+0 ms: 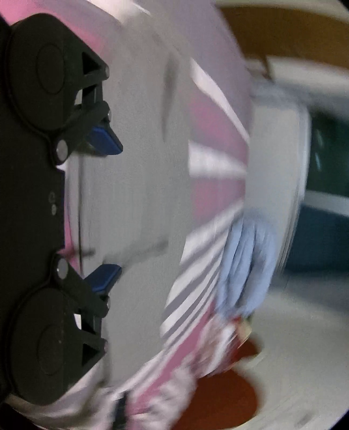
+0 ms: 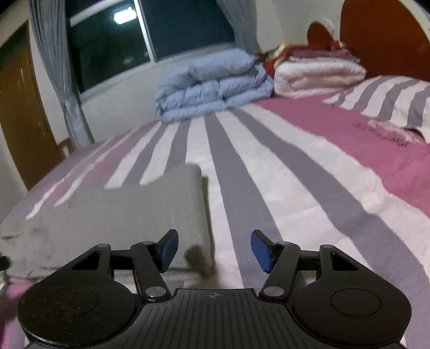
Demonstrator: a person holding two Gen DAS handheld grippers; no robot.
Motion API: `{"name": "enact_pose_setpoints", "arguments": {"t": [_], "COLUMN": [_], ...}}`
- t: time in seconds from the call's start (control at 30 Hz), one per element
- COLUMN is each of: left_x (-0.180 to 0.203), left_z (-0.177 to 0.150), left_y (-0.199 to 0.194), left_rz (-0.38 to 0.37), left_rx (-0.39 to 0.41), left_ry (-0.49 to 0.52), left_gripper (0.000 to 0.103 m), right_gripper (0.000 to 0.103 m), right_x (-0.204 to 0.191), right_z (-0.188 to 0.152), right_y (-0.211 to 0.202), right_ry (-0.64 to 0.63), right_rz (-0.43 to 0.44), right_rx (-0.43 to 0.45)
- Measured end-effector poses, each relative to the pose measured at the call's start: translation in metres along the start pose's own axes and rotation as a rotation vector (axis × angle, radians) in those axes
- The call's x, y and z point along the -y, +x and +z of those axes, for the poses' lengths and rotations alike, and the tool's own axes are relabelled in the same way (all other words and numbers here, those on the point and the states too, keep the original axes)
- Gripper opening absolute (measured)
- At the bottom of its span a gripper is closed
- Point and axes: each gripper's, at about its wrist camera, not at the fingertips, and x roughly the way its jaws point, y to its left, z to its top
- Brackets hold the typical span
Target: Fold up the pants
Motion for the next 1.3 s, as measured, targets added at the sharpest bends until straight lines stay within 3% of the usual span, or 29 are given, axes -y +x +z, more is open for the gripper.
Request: {"name": "enact_pose_setpoints", "arguments": {"t": [0.1,0.23,0.33,0.47,0.53,0.77,1.03,1.1,1.3], "left_x": [-0.058,-0.115,-0.147,-0.184,-0.196,-0.212,-0.212,-0.210,-0.168], "left_z": [-0.002,-0.010,-0.019,-0.028,-0.030,-0.020,-0.016,-0.017,0.005], "left_y": [-0.002,0.002,0.013,0.030,0.036,0.064,0.069,0.064,0.035], "left_rz": [0.024,0.009,0.002,-0.030,-0.051,-0.067,-0.116,-0.098,-0.032], "left_rx": [-0.001,0.046,0.063,0.077,0.088,0.099,0.142,0.142,0.200], "left_ry": [-0.244,-0.521,-0.667,-0.818,-0.870,-0.851,-0.828,-0.808,-0.585], "left_gripper": [0.068,0.065,0.056,0.027,0.026,0.031,0.039,0.025,0.017], "right_gripper": [0.075,0.076,0.076,0.076,0.076,0.076,0.076,0.076,0.076], "right_x": [-0.001,-0.002,-0.005,-0.007,-0.007,0.001,0.003,0.005,0.018], "right_z": [0.003,0.005,0.005,0.004,0.004,0.004,0.005,0.006,0.013], "right_y": [-0.002,0.001,0.005,0.009,0.010,0.017,0.026,0.026,0.023], "right_ry": [0.001,0.016,0.013,0.002,0.000,0.041,0.057,0.065,0.115], "right_rz": [-0.013,-0.008,-0.007,-0.009,-0.013,-0.020,-0.023,-0.020,0.002], "right_rx": [0.036,0.029,0.025,0.019,0.020,0.010,0.006,0.009,0.018]}}
